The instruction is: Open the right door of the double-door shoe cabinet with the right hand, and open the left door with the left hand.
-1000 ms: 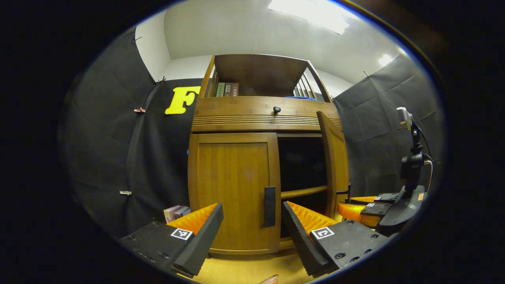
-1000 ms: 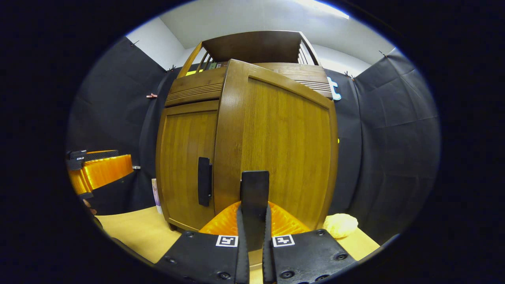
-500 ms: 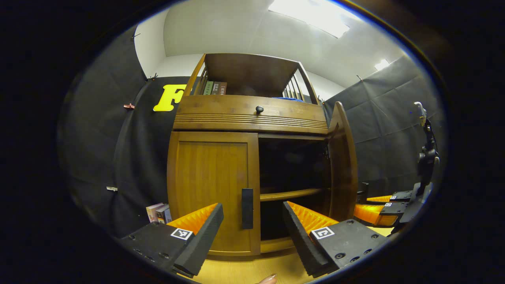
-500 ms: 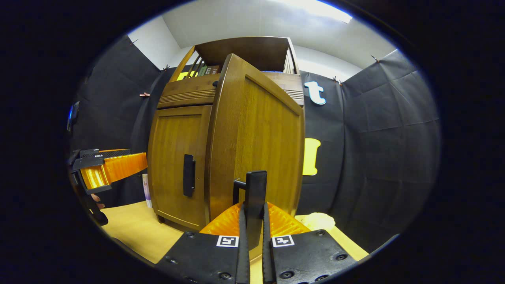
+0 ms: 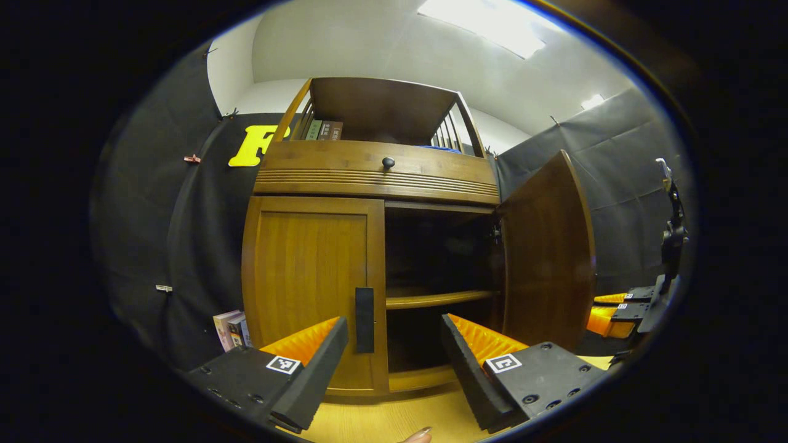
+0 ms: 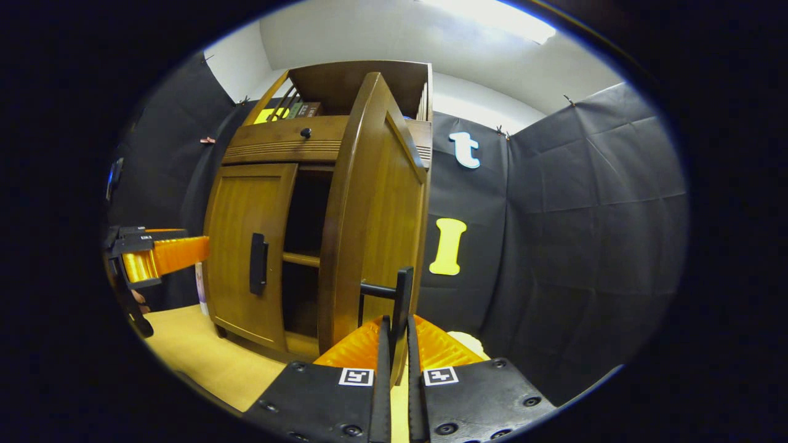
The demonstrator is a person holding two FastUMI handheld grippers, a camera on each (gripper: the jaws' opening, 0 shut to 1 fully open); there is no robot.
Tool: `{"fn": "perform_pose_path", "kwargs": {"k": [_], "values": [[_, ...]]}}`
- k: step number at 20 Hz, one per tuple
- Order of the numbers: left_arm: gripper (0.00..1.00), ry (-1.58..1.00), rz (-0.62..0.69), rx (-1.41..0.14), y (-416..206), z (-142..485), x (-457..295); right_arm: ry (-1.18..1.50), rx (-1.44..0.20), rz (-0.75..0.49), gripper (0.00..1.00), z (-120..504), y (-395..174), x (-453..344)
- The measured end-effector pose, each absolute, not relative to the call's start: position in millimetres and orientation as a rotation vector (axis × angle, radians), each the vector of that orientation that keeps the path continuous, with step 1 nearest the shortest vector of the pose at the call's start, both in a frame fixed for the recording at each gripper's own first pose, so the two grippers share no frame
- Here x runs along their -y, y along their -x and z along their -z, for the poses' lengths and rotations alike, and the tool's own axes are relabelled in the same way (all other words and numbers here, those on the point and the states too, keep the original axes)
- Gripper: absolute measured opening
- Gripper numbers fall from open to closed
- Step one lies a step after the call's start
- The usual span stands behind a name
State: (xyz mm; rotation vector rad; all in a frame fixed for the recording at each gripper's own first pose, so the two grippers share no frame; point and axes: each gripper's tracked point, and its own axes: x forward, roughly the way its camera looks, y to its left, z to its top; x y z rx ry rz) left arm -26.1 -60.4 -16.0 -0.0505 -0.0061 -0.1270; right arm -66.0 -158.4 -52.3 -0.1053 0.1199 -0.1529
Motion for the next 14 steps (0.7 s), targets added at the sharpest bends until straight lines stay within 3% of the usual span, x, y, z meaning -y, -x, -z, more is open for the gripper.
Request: {"fn": "perform_pose_path", "kwargs": {"k": [10, 11, 12, 14], "values": [[0.93, 0.059, 0.14, -0.01, 15.4, 27.2, 68.0, 0.033, -0.128, 0.142, 0.07, 51.5, 77.8, 198.4], [0.94, 0.061, 0.134, -0.013, 13.0, 29.1, 67.1, 0.027, -0.128, 0.154, 0.0, 50.2, 83.0, 203.5], [0.92, 0.06, 0.128, -0.018, 10.9, 30.4, 65.9, 0.032, -0.125, 0.174, 0.06, 49.3, 85.9, 205.4], [0.93, 0.063, 0.138, -0.028, 8.1, 34.0, 69.5, 0.085, -0.125, 0.24, 0.07, 46.1, 100.2, 219.8]]}}
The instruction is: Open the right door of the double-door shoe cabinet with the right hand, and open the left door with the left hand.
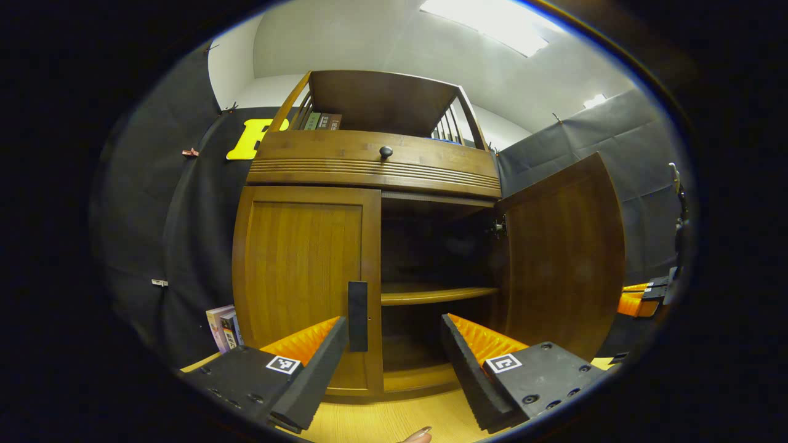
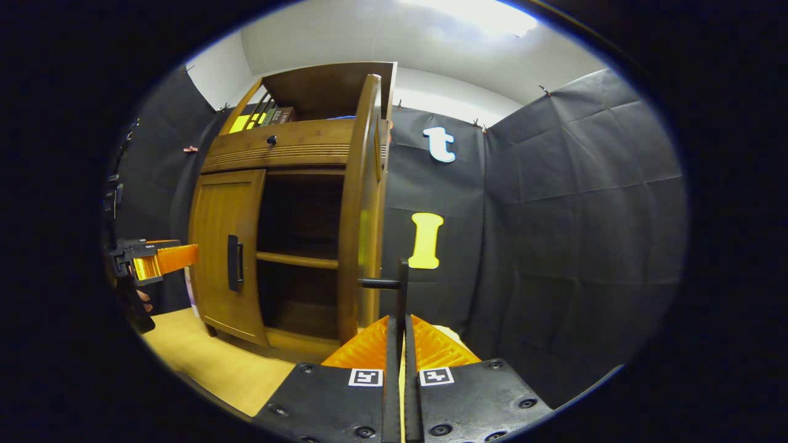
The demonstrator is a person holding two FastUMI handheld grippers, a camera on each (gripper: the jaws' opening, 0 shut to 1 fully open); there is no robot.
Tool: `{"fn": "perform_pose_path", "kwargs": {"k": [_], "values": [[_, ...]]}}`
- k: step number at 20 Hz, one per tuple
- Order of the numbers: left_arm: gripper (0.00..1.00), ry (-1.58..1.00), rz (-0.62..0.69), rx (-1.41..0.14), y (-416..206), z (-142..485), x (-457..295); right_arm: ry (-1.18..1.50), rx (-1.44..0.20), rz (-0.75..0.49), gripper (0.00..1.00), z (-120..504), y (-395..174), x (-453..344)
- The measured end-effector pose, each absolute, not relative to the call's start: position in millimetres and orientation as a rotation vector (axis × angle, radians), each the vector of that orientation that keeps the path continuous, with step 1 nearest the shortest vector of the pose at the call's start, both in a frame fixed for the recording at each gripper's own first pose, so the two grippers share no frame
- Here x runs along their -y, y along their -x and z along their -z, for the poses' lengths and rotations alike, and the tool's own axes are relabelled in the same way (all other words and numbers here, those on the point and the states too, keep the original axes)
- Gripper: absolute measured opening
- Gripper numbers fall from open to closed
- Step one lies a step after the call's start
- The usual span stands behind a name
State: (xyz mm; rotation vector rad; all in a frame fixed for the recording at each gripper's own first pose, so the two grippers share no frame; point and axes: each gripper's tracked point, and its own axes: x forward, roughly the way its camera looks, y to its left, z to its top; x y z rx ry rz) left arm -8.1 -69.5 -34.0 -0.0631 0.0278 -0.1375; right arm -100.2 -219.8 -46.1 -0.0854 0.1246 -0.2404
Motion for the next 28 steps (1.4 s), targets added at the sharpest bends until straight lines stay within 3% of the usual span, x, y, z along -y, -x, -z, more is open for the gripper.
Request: {"fn": "perform_pose_path", "kwargs": {"k": [2, 6, 10, 16, 28], "values": [[0.94, 0.078, 0.161, -0.034, 7.6, 36.4, 76.3, 0.137, -0.104, 0.303, 0.06, 31.1, 118.1, 230.3], [0.92, 0.063, 0.152, -0.043, 6.2, 38.7, 74.5, 0.071, 0.006, 0.165, 0.09, -5.3, 133.8, 175.9], [0.94, 0.059, 0.131, -0.032, 2.7, 40.2, 65.0, 0.025, -0.021, 0.057, 0.09, 6.0, 118.9, 142.2], [0.94, 0.057, 0.123, -0.056, -24.3, 63.6, 54.4, 0.026, -0.047, -0.074, 0.94, 19.5, 93.6, 98.3], [0.89, -0.004, 0.064, -0.028, -124.5, 92.1, 35.7, 0.004, -0.09, -0.115, 0.94, 52.0, 33.7, 94.5]]}}
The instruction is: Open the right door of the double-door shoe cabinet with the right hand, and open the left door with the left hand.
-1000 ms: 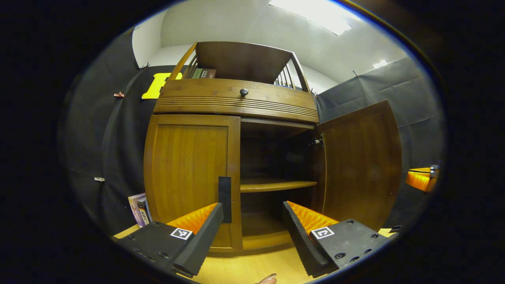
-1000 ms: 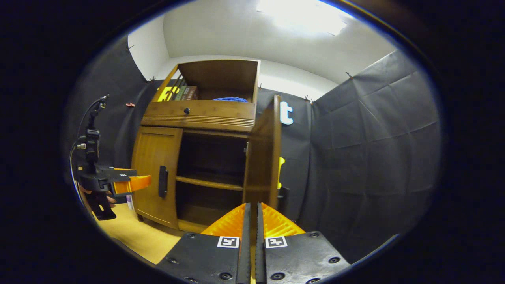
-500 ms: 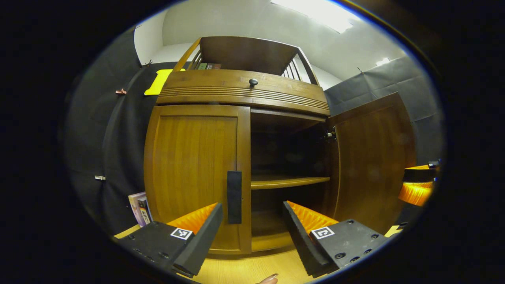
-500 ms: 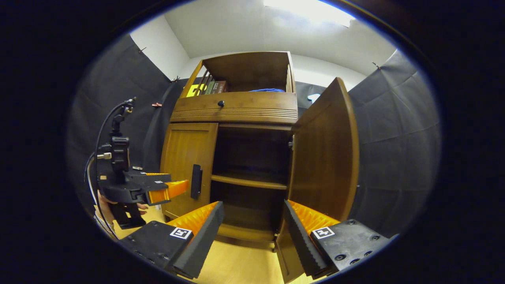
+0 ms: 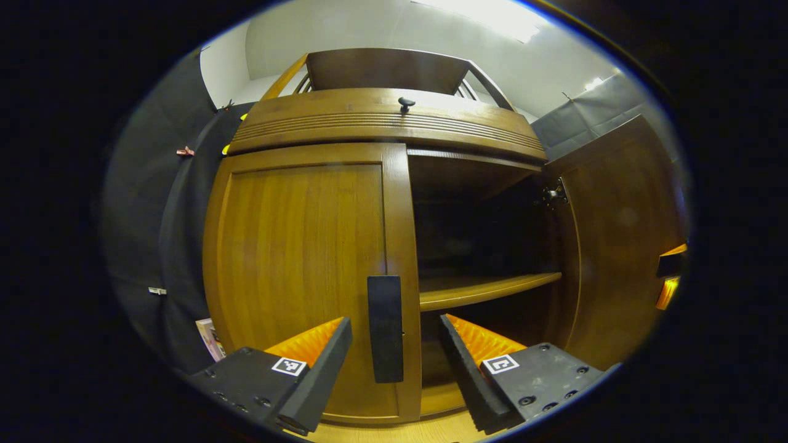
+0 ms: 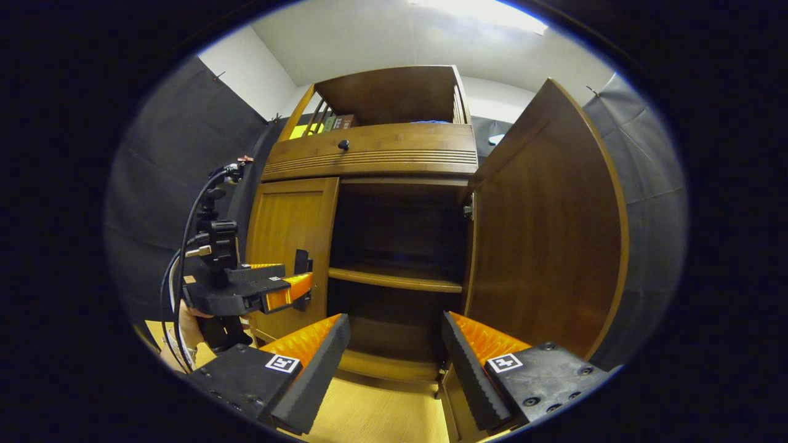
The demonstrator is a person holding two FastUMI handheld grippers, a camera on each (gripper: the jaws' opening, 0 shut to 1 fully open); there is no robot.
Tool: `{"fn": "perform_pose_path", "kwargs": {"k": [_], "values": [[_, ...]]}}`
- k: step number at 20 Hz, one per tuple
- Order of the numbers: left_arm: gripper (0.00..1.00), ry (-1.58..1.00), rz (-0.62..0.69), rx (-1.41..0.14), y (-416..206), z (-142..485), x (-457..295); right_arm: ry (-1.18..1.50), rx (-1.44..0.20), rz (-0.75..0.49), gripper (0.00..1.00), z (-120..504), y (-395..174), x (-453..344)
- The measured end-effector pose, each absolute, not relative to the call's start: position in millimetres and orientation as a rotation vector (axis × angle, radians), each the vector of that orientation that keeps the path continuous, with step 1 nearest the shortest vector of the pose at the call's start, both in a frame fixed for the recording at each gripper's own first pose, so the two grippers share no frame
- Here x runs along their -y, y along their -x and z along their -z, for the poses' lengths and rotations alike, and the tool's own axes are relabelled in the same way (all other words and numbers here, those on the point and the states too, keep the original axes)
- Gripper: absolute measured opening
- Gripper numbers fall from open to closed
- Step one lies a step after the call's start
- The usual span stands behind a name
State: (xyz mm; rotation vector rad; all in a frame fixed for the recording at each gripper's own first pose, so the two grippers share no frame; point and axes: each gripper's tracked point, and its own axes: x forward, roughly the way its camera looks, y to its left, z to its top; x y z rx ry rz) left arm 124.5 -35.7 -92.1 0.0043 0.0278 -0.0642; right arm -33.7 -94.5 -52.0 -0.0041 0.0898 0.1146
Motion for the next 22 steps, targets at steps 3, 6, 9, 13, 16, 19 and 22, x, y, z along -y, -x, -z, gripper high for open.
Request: {"fn": "perform_pose_path", "kwargs": {"k": [3, 6, 9, 13, 16, 19, 22], "values": [[0.85, -0.008, 0.034, -0.038, -138.4, 104.3, 30.2, 0.003, -0.102, -0.127, 0.95, 59.9, 26.8, 92.0], [0.77, -0.004, 0.02, -0.05, -146.7, 113.7, 26.2, 0.021, -0.114, -0.12, 0.95, 69.5, 20.5, 97.7], [0.53, 0.016, 0.02, -0.039, -152.3, 117.0, 28.1, 0.023, -0.145, -0.126, 0.96, 82.0, 15.4, 96.8], [0.36, 0.042, 0.023, -0.034, -151.2, 116.7, 28.6, 0.026, -0.165, -0.113, 0.95, 89.2, 8.9, 100.7], [0.3, 0.041, 0.037, -0.044, -148.4, 116.4, 28.2, 0.017, -0.159, -0.105, 0.95, 87.5, 7.9, 101.8], [0.33, 0.048, 0.058, -0.066, -136.1, 114.7, 27.2, 0.011, -0.15, -0.107, 0.95, 81.5, 11.3, 97.4], [0.31, 0.063, 0.088, -0.087, -118.4, 113.0, 25.1, 0.016, -0.136, -0.102, 0.95, 76.8, 12.2, 97.5]]}}
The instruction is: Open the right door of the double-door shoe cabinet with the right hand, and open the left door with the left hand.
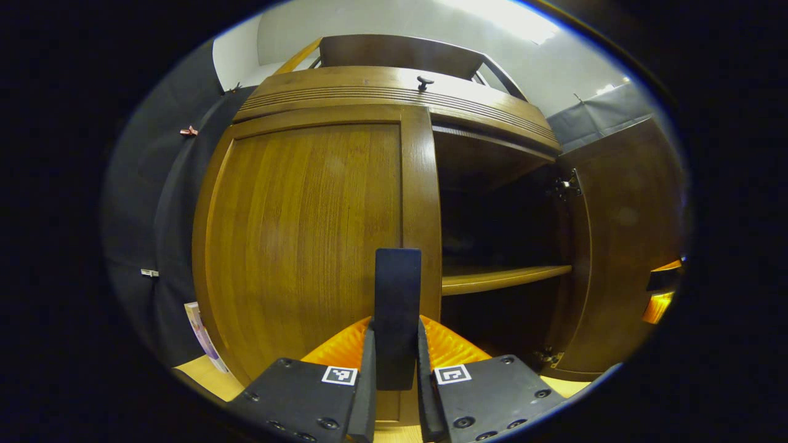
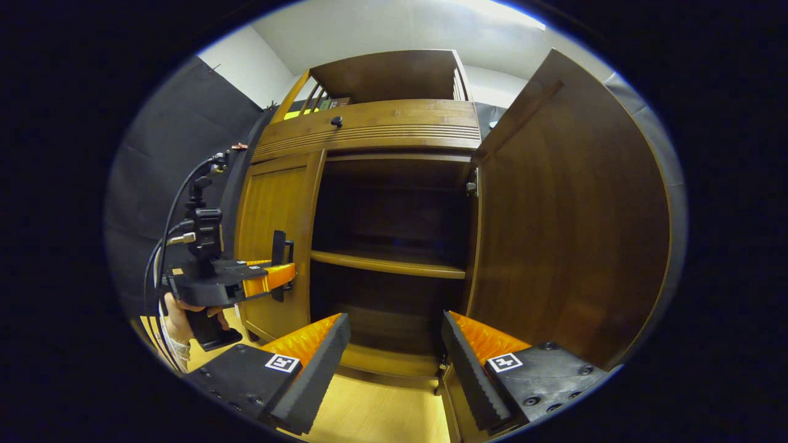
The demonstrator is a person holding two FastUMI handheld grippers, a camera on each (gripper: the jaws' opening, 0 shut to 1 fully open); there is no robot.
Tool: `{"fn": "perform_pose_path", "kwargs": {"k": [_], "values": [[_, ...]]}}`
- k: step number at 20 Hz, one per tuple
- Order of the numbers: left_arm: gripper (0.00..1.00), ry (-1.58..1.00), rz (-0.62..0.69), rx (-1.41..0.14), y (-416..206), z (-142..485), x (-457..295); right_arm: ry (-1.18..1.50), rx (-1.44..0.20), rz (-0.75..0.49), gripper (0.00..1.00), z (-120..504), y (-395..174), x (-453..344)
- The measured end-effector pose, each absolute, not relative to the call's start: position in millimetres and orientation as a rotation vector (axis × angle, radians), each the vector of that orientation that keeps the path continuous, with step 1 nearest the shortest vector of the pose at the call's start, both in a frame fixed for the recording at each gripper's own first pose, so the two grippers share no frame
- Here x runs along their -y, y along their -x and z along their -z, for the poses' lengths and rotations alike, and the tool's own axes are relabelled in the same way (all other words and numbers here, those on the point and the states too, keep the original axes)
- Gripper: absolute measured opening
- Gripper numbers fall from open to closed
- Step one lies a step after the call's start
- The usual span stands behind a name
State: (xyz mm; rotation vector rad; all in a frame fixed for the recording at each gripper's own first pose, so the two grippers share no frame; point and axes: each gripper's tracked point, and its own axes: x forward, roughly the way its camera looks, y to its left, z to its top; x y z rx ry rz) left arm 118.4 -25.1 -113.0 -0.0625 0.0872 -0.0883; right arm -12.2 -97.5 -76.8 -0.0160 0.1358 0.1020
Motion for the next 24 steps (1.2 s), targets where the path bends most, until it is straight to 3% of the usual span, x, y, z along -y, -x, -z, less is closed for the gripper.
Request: {"fn": "perform_pose_path", "kwargs": {"k": [12, 24], "values": [[0.31, 0.106, 0.17, -0.13, -26.1, 96.4, -6.9, -0.003, -0.091, -0.134, 0.94, 45.4, 40.9, 41.1], [0.3, 0.055, 0.107, -0.117, 43.1, 83.1, -70.1, -0.084, -0.065, -0.226, 0.95, 36.5, 46.3, -11.7]]}}
